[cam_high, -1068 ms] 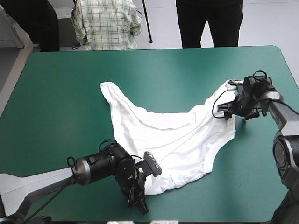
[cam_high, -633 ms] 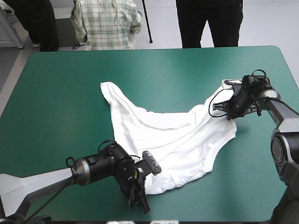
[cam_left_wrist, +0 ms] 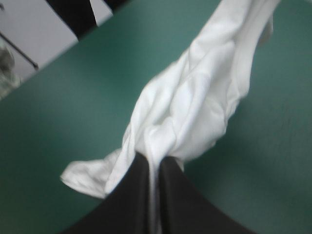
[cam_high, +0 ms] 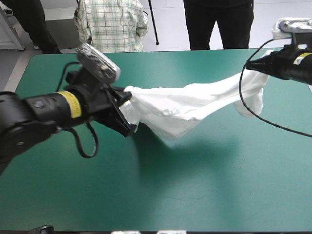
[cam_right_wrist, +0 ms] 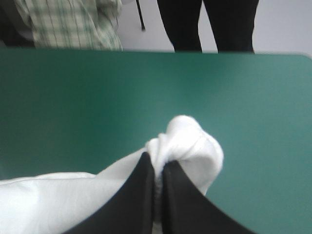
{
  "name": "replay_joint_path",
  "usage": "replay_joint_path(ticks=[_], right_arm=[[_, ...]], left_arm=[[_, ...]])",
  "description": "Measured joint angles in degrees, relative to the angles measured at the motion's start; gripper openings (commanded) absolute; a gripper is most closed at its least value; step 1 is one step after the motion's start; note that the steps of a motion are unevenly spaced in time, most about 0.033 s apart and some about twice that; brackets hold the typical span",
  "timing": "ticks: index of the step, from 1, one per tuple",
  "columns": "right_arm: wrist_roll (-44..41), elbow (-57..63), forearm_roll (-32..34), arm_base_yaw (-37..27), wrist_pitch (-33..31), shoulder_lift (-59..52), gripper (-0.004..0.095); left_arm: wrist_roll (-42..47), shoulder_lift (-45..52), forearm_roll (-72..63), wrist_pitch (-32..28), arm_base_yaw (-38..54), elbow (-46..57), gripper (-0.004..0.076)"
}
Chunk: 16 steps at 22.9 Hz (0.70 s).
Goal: Fold the cloth
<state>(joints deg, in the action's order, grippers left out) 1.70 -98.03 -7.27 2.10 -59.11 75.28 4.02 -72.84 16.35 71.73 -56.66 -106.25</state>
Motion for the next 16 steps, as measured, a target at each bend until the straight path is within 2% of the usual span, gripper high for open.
replay_joint_path(ticks=[3,7,12,16], right_arm=[[0.2,-7.4,-3.9,0.0,0.3,-4.7,-0.0017],[2.8,-15.1,-10.1,0.0,0.5,-9.2,-0.0017],[4.8,-19.7,-13.2,0.7,0.5,-14.4,-0.0017],[5.6,-21.0,-13.0,5.4,0.6,-17.2,-0.0017]], left_arm=[[-3.1,0.3,1.6,0.0,0.0,-15.1,-0.0009],[-4.0,1.0,2.8,0.1,0.0,-26.4,-0.0009],[-6.0,1.2,-0.7,0.2,0.0,-32.7,-0.0009],[-7.7,1.2,-5.4,0.2,0.0,-36.4,-0.0009]])
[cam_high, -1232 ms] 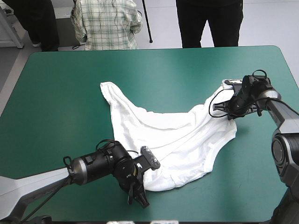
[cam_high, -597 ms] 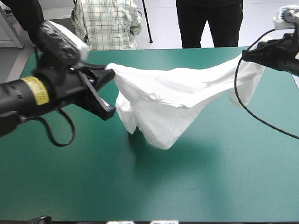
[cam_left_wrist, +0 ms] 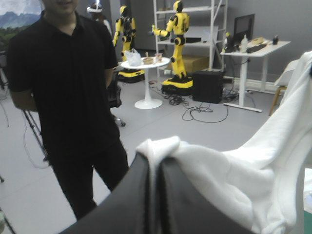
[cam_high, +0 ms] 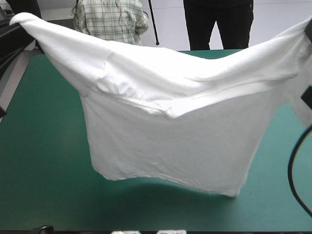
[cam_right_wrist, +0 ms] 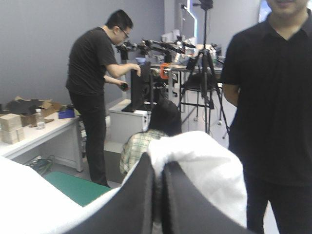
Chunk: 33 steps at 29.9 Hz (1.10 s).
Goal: Fold the cloth
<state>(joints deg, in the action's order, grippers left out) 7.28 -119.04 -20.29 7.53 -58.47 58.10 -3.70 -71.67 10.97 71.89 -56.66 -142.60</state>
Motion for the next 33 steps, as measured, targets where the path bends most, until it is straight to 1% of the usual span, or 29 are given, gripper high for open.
replay_joint_path(ticks=[3,6,12,16,20,23,26,30,33], right_arm=[[0.2,-0.3,0.7,4.0,1.3,-1.7,-0.0017],[0.4,-0.3,2.7,6.2,2.5,-3.0,-0.0017],[-0.1,-0.4,7.0,6.9,3.0,-2.8,-0.0017],[-0.2,-0.4,8.8,7.0,3.0,-1.1,-0.0017],[-0.7,-0.4,9.5,7.1,3.0,2.8,-0.0017],[-1.7,-0.4,10.4,7.1,2.9,6.8,-0.0017],[-2.6,-0.3,11.7,7.1,1.6,11.9,-0.0017],[-3.1,0.0,12.5,7.1,0.8,18.4,-0.0017],[-3.2,0.2,13.5,7.1,0.7,22.5,-0.0017]], left_arm=[[-1.5,0.1,-3.6,0.0,0.0,-2.0,-0.0009],[-2.5,0.2,-6.2,0.0,0.0,-2.6,-0.0009],[-3.3,0.0,-7.0,-0.1,0.0,-2.7,-0.0009],[-2.6,-1.3,-1.4,-0.1,0.0,-2.3,-0.0009],[0.4,-4.4,9.8,-0.1,0.0,-0.4,-0.0009],[3.7,-9.0,19.5,-0.1,0.0,1.6,-0.0009],[6.4,-13.9,24.7,-0.1,0.5,4.3,-0.0009],[8.5,-19.7,23.1,-0.4,4.6,9.0,-0.0009],[10.1,-23.1,20.0,-0.7,11.2,11.3,-0.0009]])
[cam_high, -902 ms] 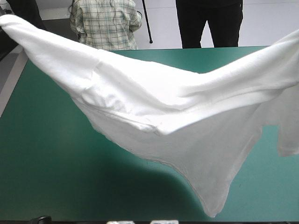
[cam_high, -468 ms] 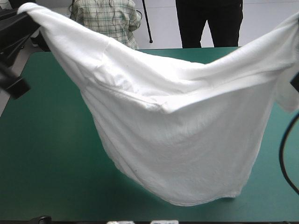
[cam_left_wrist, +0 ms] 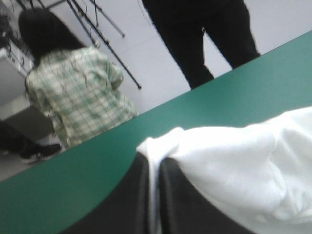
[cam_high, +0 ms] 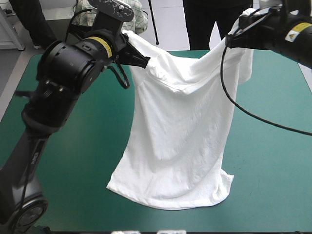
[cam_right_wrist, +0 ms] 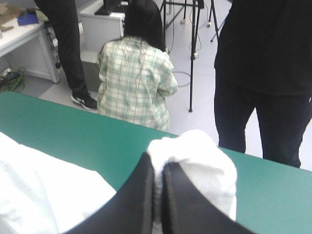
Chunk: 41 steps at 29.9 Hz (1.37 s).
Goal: Fold the cloth
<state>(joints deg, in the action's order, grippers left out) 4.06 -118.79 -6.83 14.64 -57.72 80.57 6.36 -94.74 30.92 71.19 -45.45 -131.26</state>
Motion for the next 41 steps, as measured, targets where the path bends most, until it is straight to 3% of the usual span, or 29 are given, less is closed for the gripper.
replay_joint_path(ticks=[10,20,22,26,28,30,35,37,41], right_arm=[[-1.6,0.1,7.2,-0.1,5.2,13.6,-0.0017],[-2.0,0.1,5.1,-2.7,5.3,28.1,0.0009],[-2.0,0.2,4.8,-2.7,4.9,30.8,0.0102],[-1.7,0.3,3.9,-2.8,4.7,34.3,0.0462],[-1.4,0.3,2.8,-3.3,4.7,34.8,0.0642],[-0.9,0.3,1.6,-3.9,4.7,35.0,0.0724],[1.1,0.4,-2.1,-7.8,2.4,33.1,0.0688],[1.9,0.8,-3.4,-9.8,0.9,31.2,0.0666],[3.9,4.1,-4.5,-12.4,-1.3,24.4,0.0661]], left_arm=[[1.1,-10.9,-9.6,-9.3,17.7,1.0,-0.0009],[0.0,-22.0,-15.7,-15.3,23.4,1.1,-0.0008],[-3.2,-24.2,-18.3,-16.3,23.4,1.2,-0.0008],[-8.1,-27.4,-23.7,-17.2,23.4,1.2,0.0002],[-9.7,-28.0,-25.3,-16.6,23.4,1.2,0.0064],[-10.9,-28.3,-26.7,-14.8,23.4,1.2,0.0169],[-15.3,-27.8,-33.4,-9.6,25.2,1.2,0.0527],[-16.0,-26.7,-34.2,-8.6,25.9,1.3,0.0565],[-16.2,-21.0,-33.7,-7.1,26.3,2.2,0.0564]])
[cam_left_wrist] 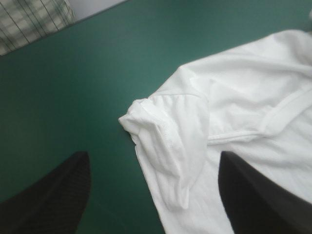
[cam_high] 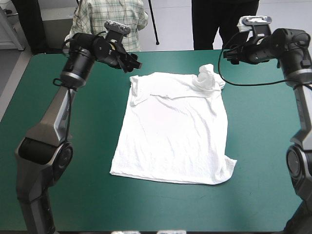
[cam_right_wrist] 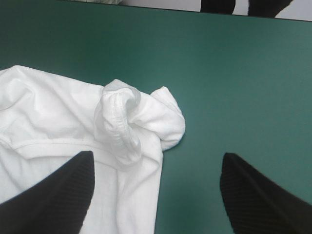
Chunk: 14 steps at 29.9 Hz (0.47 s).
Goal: Fold the cloth
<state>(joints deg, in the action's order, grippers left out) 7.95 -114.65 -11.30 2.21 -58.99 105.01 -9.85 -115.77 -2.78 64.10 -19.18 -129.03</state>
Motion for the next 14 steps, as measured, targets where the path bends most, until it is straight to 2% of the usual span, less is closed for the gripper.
replay_joint_path(ticks=[6,14], right_arm=[[1.7,14.0,0.1,-0.8,-0.7,-13.1,0.0661],[2.2,35.2,2.8,0.2,1.7,-30.2,0.0653]], left_arm=[[1.9,13.8,0.0,5.7,-0.1,7.6,0.0564],[3.2,32.1,0.4,7.6,-0.4,30.4,0.0564]])
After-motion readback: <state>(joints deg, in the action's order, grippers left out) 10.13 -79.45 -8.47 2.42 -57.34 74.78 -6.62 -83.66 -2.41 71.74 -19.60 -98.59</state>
